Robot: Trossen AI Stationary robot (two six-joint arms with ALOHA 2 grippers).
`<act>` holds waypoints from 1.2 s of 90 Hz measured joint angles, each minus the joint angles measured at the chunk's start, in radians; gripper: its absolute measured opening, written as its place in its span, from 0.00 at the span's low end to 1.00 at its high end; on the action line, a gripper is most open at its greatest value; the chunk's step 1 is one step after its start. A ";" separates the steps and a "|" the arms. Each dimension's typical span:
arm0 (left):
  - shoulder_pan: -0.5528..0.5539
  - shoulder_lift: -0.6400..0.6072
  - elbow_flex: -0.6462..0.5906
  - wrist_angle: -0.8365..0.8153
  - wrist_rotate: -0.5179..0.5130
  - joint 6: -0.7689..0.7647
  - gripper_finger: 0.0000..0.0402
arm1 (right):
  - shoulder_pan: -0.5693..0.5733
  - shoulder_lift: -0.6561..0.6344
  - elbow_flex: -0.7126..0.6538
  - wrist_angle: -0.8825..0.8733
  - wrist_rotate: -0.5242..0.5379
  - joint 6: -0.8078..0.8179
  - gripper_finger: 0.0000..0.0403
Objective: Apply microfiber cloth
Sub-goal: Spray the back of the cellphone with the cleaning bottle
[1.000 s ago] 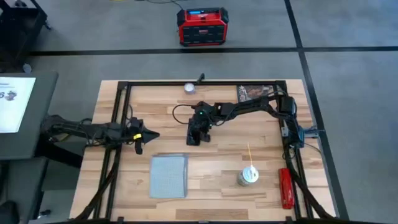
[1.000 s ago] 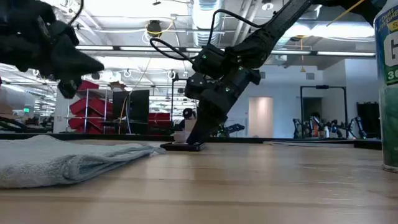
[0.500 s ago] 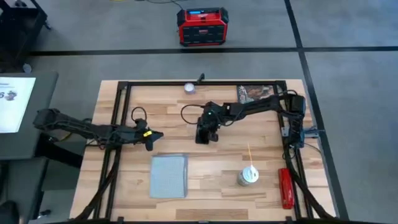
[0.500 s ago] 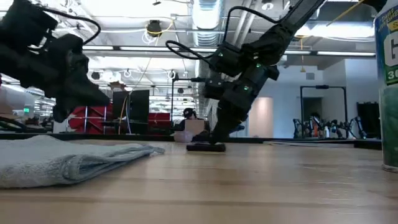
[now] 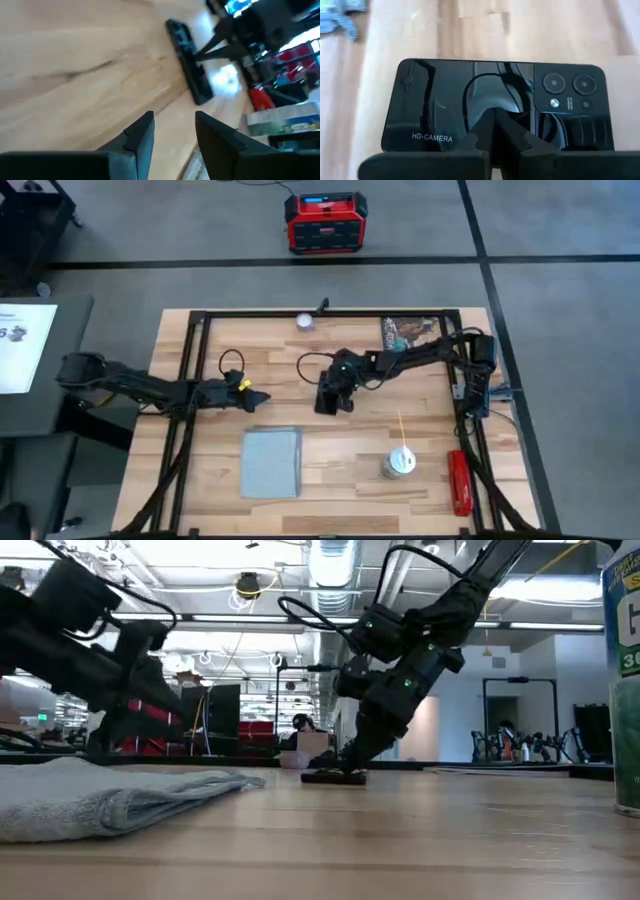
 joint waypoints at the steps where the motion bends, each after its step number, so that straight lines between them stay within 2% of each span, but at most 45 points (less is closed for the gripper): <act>1: 0.003 0.009 0.004 0.001 0.005 0.007 0.31 | 0.002 0.000 0.000 0.000 0.000 0.000 0.00; 16: 0.062 0.141 0.100 0.005 0.078 0.141 0.31 | 0.031 0.000 0.000 -0.008 -0.003 0.000 0.00; 37: 0.141 0.392 0.270 -0.055 0.308 0.282 0.31 | 0.035 -0.002 0.000 -0.028 -0.014 0.000 0.00; 55: 0.175 0.588 0.403 -0.058 0.385 0.334 0.31 | 0.036 -0.022 0.000 -0.076 -0.013 -0.012 0.00; 86: 0.247 0.633 0.514 -0.079 0.510 0.366 0.32 | 0.036 -0.023 0.000 -0.085 -0.008 -0.021 0.00; 108: 0.275 0.633 0.514 -0.080 0.529 0.340 0.32 | 0.049 -0.027 0.000 -0.080 0.005 -0.027 0.00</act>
